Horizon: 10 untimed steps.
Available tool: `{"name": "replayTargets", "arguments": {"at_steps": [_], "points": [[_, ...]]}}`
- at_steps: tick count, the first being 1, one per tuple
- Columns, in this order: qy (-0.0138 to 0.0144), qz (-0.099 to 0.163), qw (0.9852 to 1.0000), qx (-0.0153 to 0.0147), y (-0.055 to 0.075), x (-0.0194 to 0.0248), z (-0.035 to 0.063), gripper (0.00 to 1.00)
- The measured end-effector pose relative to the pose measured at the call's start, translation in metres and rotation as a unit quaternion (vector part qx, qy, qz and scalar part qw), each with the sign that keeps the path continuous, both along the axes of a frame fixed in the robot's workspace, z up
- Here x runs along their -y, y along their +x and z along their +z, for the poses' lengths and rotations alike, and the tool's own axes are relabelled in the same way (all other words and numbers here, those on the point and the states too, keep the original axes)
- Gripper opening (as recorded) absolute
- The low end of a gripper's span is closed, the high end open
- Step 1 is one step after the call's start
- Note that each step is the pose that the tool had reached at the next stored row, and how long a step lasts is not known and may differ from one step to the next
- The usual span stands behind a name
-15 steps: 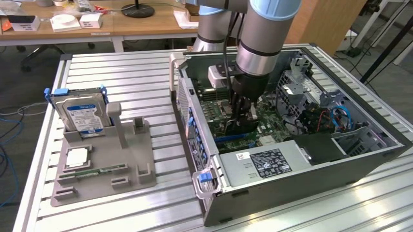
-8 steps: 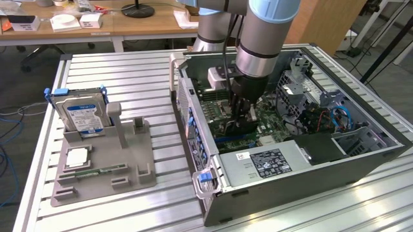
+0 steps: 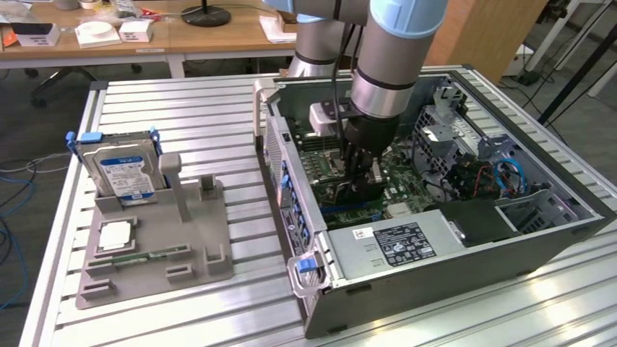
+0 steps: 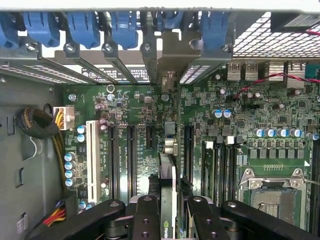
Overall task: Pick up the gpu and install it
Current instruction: 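Insert the gpu into the slot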
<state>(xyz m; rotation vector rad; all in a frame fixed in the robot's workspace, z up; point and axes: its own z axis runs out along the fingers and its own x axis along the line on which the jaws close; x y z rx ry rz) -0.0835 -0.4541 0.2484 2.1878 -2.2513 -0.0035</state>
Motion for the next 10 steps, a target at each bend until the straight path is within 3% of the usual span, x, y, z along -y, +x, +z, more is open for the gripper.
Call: {"name": "replayTargets", "arguments": {"at_steps": [10], "points": [[0.0002,0.0,1.0,0.0002,-0.0005,0.0,-0.0054,0.26]]}}
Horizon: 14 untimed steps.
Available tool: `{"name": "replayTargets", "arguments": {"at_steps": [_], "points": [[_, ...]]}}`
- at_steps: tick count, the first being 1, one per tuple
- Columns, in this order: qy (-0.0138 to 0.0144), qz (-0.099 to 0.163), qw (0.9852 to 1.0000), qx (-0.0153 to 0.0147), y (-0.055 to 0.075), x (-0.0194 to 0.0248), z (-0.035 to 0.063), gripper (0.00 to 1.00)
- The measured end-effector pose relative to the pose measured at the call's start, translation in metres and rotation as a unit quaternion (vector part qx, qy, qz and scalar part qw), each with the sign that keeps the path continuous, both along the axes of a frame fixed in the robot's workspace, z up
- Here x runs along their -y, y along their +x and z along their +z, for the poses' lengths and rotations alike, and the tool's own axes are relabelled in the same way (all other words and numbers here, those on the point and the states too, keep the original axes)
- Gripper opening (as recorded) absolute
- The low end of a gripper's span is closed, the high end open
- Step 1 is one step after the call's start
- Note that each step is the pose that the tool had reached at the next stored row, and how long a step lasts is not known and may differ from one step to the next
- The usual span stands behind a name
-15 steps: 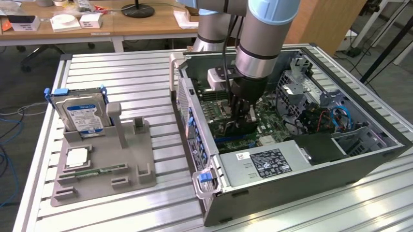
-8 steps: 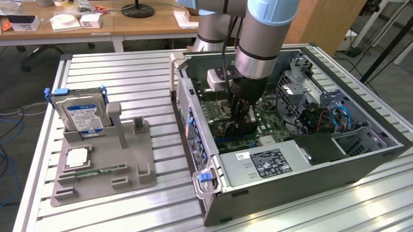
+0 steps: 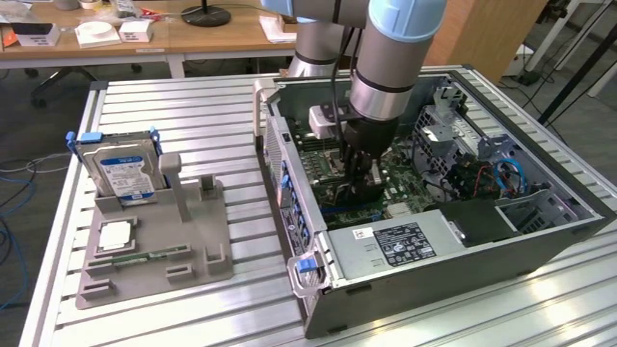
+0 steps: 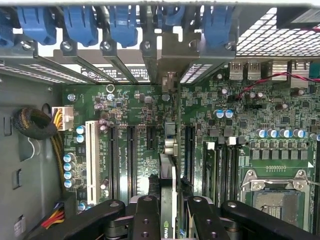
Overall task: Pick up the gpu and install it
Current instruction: 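Insert the gpu into the slot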
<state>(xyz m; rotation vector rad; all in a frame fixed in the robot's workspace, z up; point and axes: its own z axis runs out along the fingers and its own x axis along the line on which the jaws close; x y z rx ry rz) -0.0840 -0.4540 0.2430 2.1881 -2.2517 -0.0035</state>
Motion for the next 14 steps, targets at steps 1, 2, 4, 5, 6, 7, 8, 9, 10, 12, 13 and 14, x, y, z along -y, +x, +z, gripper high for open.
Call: {"name": "replayTargets", "arguments": {"at_steps": [1,2,4,5,6,7,8,9,10,12,13,14], "points": [[0.0,0.0,1.0,-0.0001,-0.0002,0.0,-0.0004,0.26],[0.0,0.0,1.0,-0.0001,-0.0006,0.0,-0.0009,0.26],[-0.0001,0.0,1.0,-0.0001,-0.0013,0.0,-0.0019,0.26],[-0.0001,0.0,1.0,-0.0001,-0.0017,0.0,-0.0022,0.26],[-0.0002,0.0,1.0,-0.0002,-0.0017,0.0001,-0.0022,0.26],[-0.0003,0.0,1.0,-0.0002,-0.0019,0.0001,-0.0023,0.26],[-0.0002,0.0,1.0,-0.0001,-0.0019,0.0,-0.0024,0.26],[-0.0002,0.0,1.0,-0.0001,-0.002,0.0,-0.0024,0.26],[-0.0001,0.0,1.0,-0.0001,-0.0021,0.0,-0.0025,0.26],[-0.0001,0.0,1.0,-0.0002,-0.0021,0.0,-0.0025,0.26],[0.0005,0.0,1.0,-0.0005,-0.0022,-0.0001,-0.0027,0.26],[0.0016,-0.001,1.0,0.0001,-0.0025,-0.0004,-0.0036,0.27]]}}
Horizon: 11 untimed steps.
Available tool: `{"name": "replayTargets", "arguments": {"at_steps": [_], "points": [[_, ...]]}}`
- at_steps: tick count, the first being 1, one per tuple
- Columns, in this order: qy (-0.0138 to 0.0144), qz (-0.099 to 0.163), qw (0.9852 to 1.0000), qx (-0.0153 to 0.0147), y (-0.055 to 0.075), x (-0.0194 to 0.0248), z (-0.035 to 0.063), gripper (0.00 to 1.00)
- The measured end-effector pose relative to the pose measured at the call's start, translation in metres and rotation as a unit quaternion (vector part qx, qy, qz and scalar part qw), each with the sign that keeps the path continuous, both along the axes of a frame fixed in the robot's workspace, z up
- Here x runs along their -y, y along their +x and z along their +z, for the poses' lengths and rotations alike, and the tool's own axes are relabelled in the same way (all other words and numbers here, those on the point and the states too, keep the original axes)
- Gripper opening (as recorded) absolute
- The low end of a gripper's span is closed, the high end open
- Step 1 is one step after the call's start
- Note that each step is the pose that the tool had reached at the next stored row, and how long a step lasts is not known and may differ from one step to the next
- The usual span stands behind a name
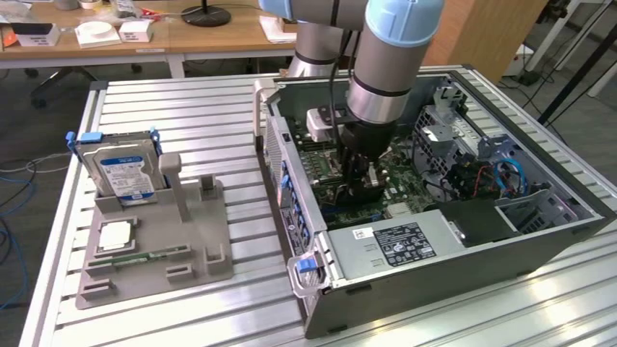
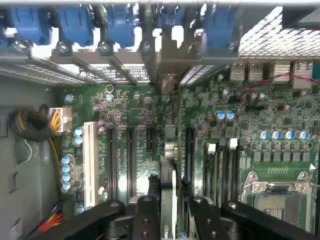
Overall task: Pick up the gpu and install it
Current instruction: 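Insert the gpu into the slot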
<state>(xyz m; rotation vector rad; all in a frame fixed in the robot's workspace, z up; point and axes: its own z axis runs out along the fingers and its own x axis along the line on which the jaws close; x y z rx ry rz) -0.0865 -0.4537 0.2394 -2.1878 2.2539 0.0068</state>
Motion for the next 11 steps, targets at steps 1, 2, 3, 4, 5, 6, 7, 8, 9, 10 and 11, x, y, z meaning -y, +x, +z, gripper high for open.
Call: {"name": "replayTargets", "arguments": {"at_steps": [1,2,3,4,5,6,7,8,9,10,11], "points": [[-0.0007,0.0,1.0,0.0002,0.0,0.0001,0.0003,0.27],[-0.0014,0.0,1.0,-0.0001,0.0,0.0002,0.0009,0.33],[-0.0016,0.0,1.0,-0.0002,0.0,0.0004,0.001,0.33],[-0.0016,0.0,1.0,-0.0003,0.0,0.0004,0.0013,0.4],[-0.0018,0.0,1.0,-0.0003,0.0,0.0004,0.0035,0.4],[-0.0017,0.0,1.0,-0.0003,0.0,0.0004,0.0074,0.4],[-0.0016,0.0,1.0,-0.0002,0.0,0.0004,0.0116,0.4],[-0.0016,0.0,1.0,-0.0002,0.0,0.0004,0.0161,0.4],[-0.0015,0.0,1.0,-0.0002,0.0,0.0004,0.0206,0.4],[-0.0017,0.0,1.0,-0.0003,0.0,0.0004,0.0251,0.4],[-0.0016,0.0,1.0,-0.0003,0.0,0.0004,0.0289,0.4]]}}
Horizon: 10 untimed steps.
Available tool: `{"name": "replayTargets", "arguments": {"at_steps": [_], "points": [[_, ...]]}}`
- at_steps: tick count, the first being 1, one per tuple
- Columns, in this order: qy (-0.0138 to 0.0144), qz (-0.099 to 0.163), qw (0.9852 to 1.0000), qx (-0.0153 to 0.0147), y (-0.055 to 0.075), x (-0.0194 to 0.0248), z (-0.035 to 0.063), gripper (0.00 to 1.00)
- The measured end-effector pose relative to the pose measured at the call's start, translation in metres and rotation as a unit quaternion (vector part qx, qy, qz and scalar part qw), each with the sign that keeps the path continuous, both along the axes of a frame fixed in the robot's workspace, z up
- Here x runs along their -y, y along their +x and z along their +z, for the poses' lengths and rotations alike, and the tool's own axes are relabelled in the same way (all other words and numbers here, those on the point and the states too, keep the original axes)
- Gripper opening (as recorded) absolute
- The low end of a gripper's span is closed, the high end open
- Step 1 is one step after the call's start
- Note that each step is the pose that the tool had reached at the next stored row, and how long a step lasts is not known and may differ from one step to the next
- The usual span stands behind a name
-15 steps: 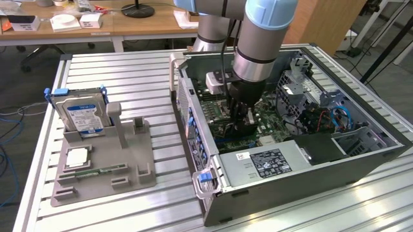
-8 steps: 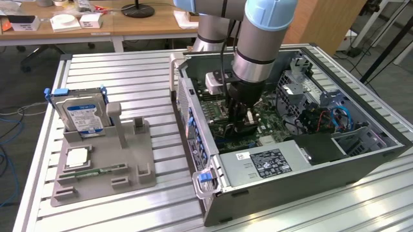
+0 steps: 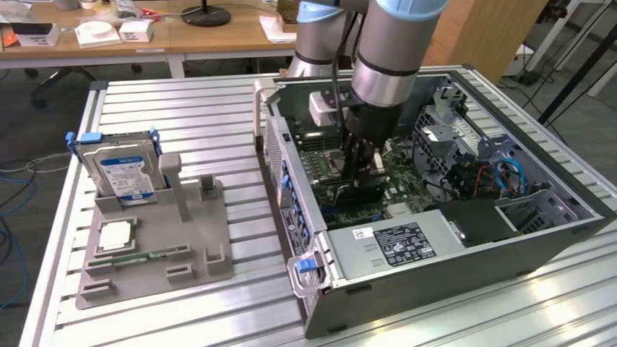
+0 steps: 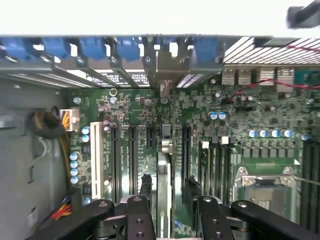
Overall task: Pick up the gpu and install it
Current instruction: 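Insert the gpu into the slot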
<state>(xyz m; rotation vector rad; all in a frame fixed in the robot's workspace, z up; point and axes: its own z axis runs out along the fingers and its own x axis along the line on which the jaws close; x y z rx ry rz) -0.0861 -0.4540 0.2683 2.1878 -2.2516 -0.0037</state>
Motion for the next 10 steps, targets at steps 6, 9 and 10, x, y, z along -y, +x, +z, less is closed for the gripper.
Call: {"name": "replayTargets", "arguments": {"at_steps": [6,9,10], "points": [[0.0001,0.0,1.0,0.0,0.0,0.0,0.0047,0.38],[0.0,0.0,1.0,0.0,0.0,0.0,0.0048,0.25],[0.0,0.0,1.0,0.0,0.0,0.0,0.0048,0.2]]}}
